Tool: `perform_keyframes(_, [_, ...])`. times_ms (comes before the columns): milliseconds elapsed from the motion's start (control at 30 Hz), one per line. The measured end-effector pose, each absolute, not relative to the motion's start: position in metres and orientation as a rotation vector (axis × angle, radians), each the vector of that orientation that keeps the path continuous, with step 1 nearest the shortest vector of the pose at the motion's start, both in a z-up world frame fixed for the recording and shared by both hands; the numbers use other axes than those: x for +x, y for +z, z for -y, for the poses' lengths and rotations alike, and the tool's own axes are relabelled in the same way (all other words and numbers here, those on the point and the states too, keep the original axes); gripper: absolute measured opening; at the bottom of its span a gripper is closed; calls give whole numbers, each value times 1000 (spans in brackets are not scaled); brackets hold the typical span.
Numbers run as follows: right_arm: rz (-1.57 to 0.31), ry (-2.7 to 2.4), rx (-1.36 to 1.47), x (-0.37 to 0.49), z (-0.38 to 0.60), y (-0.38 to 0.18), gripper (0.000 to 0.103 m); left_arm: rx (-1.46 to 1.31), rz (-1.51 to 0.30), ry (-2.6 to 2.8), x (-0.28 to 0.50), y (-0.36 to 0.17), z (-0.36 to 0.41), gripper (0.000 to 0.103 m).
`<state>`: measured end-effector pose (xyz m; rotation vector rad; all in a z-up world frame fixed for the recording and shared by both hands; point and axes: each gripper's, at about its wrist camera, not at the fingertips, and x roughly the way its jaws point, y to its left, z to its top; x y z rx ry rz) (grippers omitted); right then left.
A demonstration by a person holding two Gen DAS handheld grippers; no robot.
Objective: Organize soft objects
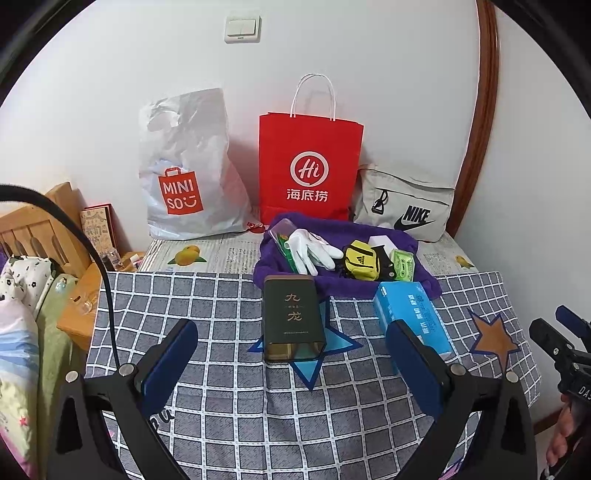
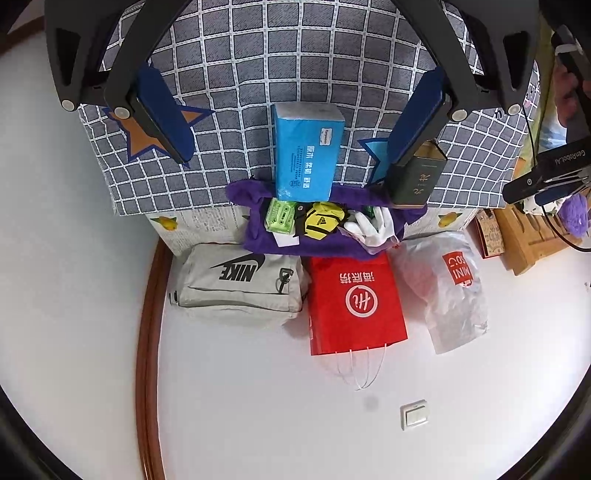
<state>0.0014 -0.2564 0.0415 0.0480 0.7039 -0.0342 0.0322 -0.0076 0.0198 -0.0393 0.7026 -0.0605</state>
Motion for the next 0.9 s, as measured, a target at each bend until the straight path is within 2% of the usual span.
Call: perform_keyframes(900, [-699,-29,46,-3,257,45,103,-21,-709,-63,30,19,11,103])
